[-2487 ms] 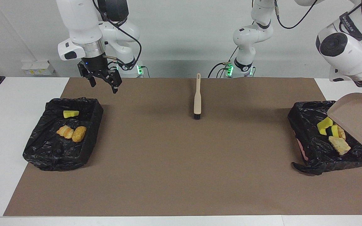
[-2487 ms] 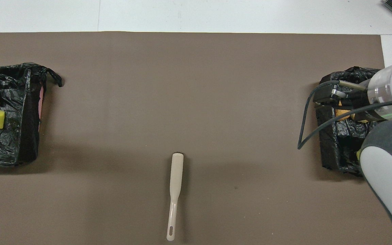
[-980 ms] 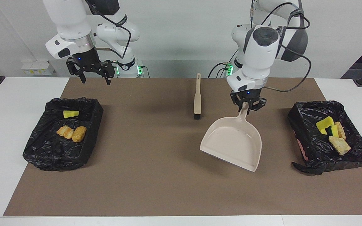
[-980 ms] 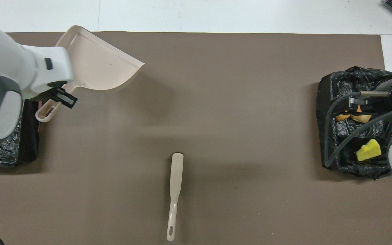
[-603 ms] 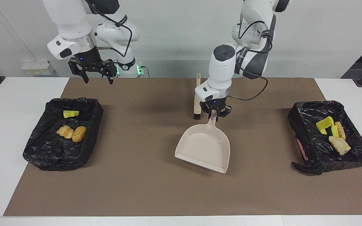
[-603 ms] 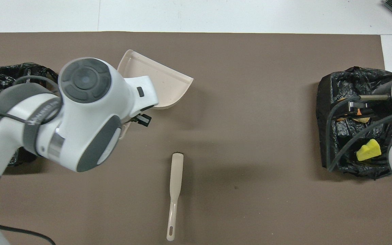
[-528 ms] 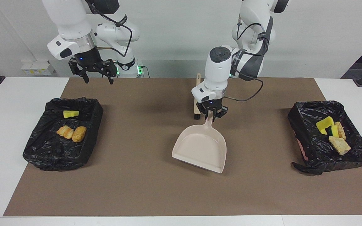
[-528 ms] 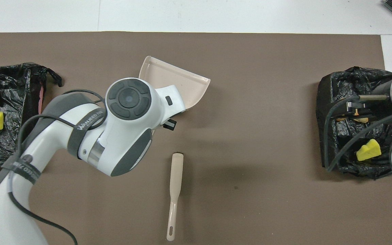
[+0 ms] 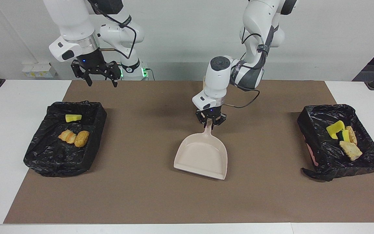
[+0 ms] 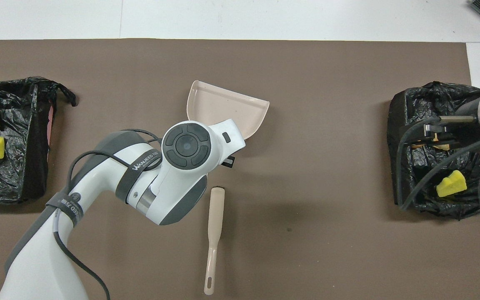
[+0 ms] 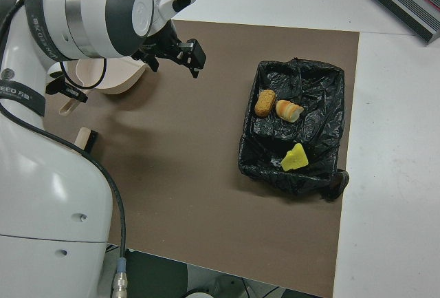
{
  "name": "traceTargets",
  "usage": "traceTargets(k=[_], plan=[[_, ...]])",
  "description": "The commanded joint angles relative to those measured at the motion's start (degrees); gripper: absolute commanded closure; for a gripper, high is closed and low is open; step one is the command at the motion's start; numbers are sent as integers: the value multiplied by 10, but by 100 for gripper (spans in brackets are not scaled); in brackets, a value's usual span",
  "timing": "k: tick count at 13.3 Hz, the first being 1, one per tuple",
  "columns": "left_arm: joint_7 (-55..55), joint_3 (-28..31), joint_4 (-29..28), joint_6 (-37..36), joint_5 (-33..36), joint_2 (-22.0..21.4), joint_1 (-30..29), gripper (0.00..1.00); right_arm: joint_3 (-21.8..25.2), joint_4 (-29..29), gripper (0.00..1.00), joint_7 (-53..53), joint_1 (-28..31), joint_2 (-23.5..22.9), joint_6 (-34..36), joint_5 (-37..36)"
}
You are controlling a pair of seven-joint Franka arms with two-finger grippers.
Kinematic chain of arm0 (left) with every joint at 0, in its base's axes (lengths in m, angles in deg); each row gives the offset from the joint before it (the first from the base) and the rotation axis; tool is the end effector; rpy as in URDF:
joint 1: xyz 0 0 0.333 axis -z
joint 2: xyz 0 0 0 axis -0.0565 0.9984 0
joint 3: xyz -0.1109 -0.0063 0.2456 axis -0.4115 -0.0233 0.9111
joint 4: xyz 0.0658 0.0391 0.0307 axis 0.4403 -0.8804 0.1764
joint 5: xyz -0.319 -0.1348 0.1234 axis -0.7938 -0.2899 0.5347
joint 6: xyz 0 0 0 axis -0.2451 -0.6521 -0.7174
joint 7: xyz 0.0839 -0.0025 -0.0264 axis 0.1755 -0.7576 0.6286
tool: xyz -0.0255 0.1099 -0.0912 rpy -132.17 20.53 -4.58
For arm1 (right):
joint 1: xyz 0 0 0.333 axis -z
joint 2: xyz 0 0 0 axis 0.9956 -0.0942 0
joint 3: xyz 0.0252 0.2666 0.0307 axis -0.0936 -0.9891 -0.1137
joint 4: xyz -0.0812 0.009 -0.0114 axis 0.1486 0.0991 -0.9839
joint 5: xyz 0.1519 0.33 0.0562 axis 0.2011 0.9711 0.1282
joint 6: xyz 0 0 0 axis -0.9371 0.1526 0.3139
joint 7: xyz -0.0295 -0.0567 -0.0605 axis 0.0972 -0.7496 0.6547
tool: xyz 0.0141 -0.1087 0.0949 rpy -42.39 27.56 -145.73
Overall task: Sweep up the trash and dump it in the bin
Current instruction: 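Bring the dustpan back and set it beside the brush with the left gripper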
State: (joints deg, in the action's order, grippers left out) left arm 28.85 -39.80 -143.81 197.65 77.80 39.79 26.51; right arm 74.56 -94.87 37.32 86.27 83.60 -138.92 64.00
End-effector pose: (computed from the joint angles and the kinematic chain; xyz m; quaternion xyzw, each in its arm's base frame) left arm 0.4814 -0.3598 0.3097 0.9862 -0.1469 0.0732 0.0214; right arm 0.5209 0.0520 0.5486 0.9994 -0.0333 -0.0072 0.0041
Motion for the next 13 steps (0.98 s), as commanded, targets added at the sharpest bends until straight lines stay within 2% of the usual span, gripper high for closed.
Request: traceTargets(k=[1, 2, 6, 7, 8, 10, 13], plan=[[50, 12, -14, 77, -5, 24, 14, 100, 1, -4, 0, -20, 5, 7, 2, 9], [48, 12, -12, 96, -1, 39, 13, 100, 1, -4, 0, -20, 4, 7, 1, 4], [45, 13, 6, 66, 7, 42, 10, 98, 1, -4, 0, -21, 4, 6, -8, -4], [43, 13, 8, 63, 7, 42, 6, 31, 1, -3, 0, -21, 4, 6, -8, -4], [33, 13, 8, 59, 7, 35, 3, 0, 1, -3, 0, -21, 4, 5, -10, -4], [7, 16, 20, 3, 7, 15, -6, 0, 1, -3, 0, -20, 4, 5, -10, -3], [-15, 20, 37, -40, 5, -4, -36, 0, 1, -3, 0, -20, 4, 5, -10, -3]])
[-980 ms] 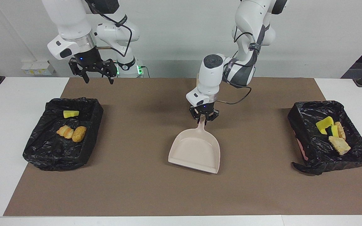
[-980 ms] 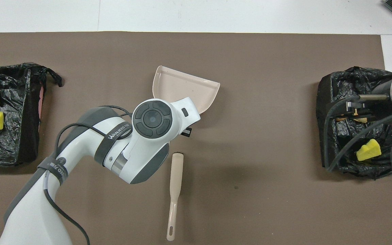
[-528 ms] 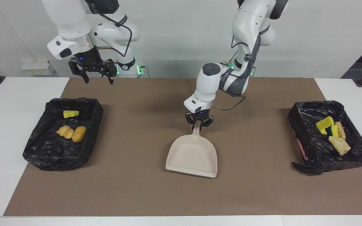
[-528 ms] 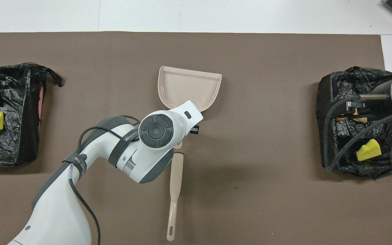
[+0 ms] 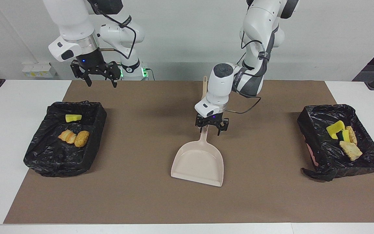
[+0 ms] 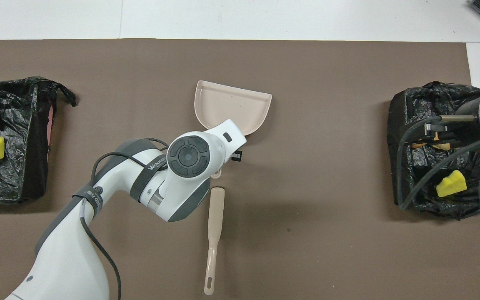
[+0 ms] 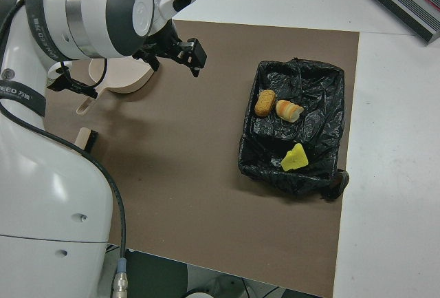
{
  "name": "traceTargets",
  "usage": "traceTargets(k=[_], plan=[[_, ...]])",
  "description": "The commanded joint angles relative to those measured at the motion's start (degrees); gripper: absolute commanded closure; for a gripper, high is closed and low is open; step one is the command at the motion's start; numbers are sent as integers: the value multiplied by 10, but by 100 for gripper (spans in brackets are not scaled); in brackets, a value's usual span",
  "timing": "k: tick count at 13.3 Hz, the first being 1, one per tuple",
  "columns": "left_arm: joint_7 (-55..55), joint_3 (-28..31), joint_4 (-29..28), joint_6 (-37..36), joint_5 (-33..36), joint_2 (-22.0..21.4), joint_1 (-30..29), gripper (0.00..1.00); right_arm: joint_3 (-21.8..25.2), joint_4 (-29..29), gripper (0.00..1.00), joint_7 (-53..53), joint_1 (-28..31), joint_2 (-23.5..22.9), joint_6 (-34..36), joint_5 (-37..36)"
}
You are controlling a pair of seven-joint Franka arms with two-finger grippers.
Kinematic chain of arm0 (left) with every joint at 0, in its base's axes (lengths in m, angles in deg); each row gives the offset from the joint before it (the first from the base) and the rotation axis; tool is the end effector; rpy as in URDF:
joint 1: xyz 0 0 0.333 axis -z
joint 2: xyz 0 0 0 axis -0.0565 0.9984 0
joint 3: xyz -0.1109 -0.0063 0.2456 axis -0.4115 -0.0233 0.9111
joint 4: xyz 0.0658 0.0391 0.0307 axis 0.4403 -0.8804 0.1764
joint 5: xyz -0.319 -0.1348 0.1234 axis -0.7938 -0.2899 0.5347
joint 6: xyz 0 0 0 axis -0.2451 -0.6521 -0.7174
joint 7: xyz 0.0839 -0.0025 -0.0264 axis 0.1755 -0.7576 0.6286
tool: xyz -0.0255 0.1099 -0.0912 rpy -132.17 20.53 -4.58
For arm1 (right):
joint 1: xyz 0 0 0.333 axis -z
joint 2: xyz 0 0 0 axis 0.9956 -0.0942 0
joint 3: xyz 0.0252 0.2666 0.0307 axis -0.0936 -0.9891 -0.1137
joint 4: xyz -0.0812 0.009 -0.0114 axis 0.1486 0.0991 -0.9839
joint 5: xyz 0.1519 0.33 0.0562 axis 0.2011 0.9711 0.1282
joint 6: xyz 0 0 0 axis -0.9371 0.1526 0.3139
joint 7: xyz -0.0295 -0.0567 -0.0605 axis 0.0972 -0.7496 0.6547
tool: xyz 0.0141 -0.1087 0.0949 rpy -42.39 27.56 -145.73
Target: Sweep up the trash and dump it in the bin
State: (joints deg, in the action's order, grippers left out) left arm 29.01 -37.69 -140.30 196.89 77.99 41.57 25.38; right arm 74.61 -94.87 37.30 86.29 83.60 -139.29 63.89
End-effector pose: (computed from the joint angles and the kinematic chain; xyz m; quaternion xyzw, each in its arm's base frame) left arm 0.5128 -0.3383 0.3162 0.9895 -0.1170 0.0822 0.0198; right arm 0.5219 0.0512 0.5492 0.9994 -0.0337 -0.0039 0.0046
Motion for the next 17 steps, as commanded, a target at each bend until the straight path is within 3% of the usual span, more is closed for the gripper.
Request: traceTargets(k=[1, 7, 9, 11, 17], plan=[[-33, -5, 2, -48, 2, -35, -50, 0, 0, -2, 0, -19, 4, 4, -7, -2], [-160, -4, -5, -178, -12, -109, -162, 0, 1, -1, 0, -13, 3, 4, -7, -3], [-208, -1, 6, -235, -97, -150, -219, 0, 1, -2, 0, -12, 3, 4, -6, -3], [-209, 1, 22, -270, -104, -173, -240, 0, 1, -2, 0, -11, 3, 4, -6, -2], [-207, 6, 144, -438, -92, -204, -270, 0, 2, -1, 0, -11, 3, 4, -6, -2]])
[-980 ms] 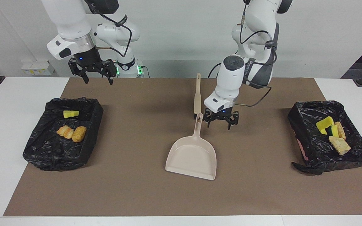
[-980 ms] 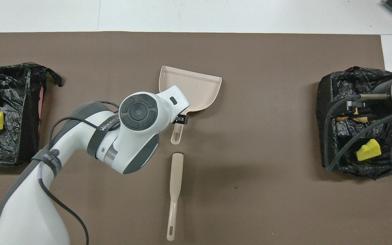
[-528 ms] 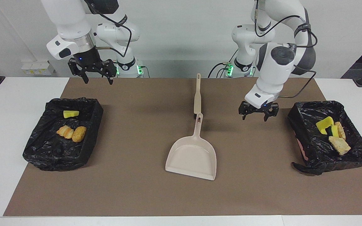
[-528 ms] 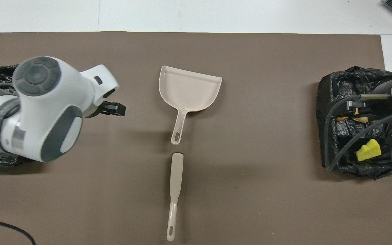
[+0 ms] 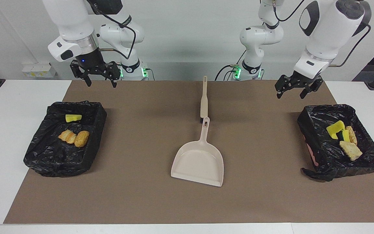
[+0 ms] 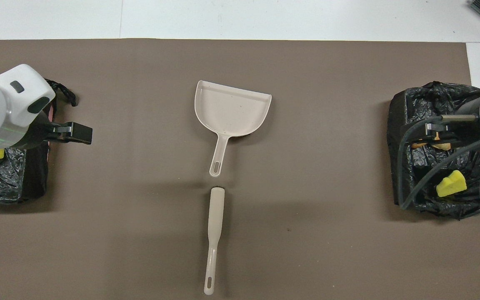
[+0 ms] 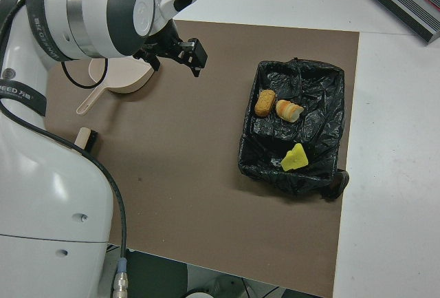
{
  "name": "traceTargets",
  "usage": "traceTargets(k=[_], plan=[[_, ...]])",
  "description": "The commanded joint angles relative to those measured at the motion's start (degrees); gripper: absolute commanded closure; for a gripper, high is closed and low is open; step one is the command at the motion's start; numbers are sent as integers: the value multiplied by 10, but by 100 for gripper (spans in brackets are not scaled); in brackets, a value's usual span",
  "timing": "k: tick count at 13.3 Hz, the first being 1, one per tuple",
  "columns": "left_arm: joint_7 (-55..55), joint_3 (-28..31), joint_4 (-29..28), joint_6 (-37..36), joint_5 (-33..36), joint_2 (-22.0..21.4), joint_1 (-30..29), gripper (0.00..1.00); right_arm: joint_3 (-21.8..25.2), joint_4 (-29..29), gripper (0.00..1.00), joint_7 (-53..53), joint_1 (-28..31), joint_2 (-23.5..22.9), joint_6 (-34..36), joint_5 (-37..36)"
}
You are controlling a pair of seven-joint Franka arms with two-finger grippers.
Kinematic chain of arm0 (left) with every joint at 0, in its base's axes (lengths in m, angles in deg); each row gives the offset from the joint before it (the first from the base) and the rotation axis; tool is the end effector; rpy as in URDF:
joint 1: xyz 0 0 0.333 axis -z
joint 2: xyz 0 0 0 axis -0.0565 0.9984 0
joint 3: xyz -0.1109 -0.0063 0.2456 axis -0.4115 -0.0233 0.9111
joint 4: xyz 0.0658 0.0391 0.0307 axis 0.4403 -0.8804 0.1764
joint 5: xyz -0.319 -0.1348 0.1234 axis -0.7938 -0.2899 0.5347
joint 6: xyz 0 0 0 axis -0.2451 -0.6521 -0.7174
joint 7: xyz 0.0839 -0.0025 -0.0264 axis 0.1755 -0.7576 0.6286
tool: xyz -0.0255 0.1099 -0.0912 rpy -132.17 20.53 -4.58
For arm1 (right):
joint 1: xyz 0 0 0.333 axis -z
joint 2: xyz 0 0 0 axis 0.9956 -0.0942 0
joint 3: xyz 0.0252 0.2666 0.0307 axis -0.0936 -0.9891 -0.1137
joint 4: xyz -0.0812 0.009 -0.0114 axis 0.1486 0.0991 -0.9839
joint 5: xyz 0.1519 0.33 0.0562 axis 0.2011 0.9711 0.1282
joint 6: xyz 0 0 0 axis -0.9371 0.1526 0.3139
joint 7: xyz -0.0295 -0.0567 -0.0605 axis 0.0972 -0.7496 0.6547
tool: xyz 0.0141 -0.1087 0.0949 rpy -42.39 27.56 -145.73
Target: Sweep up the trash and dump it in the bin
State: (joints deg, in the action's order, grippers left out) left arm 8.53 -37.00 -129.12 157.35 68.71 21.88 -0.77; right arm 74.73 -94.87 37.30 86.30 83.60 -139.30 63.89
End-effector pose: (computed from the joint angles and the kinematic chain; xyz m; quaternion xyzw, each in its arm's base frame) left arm 0.5147 -0.0744 0.5318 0.9996 -0.0277 0.0001 0.0083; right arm 0.5221 0.0500 0.5492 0.9994 -0.0349 -0.0038 0.0046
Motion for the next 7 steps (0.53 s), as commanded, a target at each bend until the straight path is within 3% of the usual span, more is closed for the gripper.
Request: traceTargets(k=[1, 7], plan=[[-1, 6, 35, -50, 1, -9, -7, 0, 1, -1, 0, -11, 4, 3, -6, -1], [-1, 4, 14, -37, 1, -36, -7, 0, 2, -2, 0, -10, 8, 3, -6, -1]])
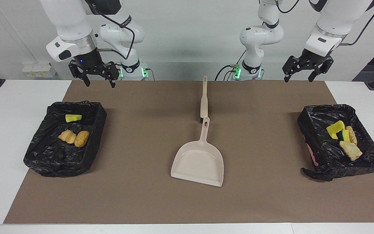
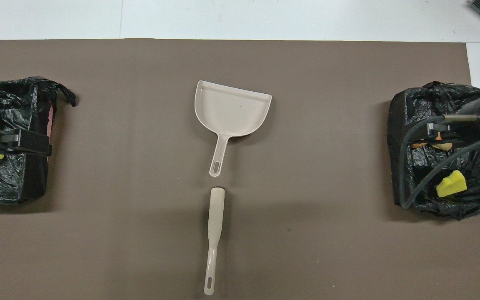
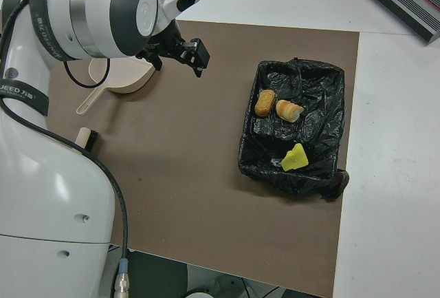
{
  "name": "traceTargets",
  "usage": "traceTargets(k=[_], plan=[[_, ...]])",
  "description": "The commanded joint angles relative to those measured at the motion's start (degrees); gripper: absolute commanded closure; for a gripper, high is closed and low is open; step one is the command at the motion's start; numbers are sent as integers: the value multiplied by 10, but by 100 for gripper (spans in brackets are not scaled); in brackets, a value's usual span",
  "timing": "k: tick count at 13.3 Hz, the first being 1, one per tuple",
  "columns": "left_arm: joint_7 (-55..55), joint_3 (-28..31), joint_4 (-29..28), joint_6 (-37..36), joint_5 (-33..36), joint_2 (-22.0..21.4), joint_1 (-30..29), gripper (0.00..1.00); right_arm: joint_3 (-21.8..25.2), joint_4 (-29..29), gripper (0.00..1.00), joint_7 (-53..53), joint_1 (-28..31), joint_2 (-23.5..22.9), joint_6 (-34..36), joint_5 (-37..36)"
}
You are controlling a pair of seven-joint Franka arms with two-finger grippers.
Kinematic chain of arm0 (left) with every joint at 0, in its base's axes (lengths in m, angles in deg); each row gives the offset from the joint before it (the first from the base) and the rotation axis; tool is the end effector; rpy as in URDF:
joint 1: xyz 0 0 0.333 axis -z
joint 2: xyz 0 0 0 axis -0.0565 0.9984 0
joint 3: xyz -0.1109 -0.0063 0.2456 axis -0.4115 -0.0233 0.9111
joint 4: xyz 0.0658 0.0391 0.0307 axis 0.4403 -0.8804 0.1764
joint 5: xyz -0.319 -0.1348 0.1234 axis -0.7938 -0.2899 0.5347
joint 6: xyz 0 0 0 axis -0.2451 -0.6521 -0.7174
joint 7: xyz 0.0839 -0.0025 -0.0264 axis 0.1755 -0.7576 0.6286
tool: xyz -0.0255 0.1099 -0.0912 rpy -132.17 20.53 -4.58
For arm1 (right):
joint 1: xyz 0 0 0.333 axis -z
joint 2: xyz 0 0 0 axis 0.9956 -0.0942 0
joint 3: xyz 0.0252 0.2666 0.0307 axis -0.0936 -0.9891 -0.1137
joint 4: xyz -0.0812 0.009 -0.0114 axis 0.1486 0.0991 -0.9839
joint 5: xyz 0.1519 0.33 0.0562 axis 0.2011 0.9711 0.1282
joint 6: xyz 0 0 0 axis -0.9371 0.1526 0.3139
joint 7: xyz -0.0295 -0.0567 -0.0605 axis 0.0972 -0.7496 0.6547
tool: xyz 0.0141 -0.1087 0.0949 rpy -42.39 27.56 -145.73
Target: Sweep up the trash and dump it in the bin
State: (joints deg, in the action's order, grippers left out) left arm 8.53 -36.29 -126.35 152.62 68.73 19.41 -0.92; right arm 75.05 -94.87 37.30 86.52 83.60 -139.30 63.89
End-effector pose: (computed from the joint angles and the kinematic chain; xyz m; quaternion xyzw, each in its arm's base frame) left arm 0.4973 -0.0665 0.5676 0.9998 -0.0211 0.0047 0.0047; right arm 0.5225 0.0451 0.5492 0.9992 -0.0396 -0.0038 0.0046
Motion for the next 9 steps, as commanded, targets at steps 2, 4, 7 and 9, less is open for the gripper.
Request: traceTargets(k=[2, 4, 7, 9], plan=[[-5, -2, -15, 2, 0, -14, -7, 0, -2, -2, 0, -4, 6, 3, -6, 1], [-5, -2, -11, 13, -5, -10, -6, 0, -1, -2, 0, -6, 7, 3, -6, 3], [-3, -2, -11, 14, -6, -10, -4, 0, 1, -1, 0, -10, 7, 3, -6, 4], [-1, -3, -11, 13, -6, -10, -5, 0, 1, -1, 0, -9, 9, 3, -7, 3]])
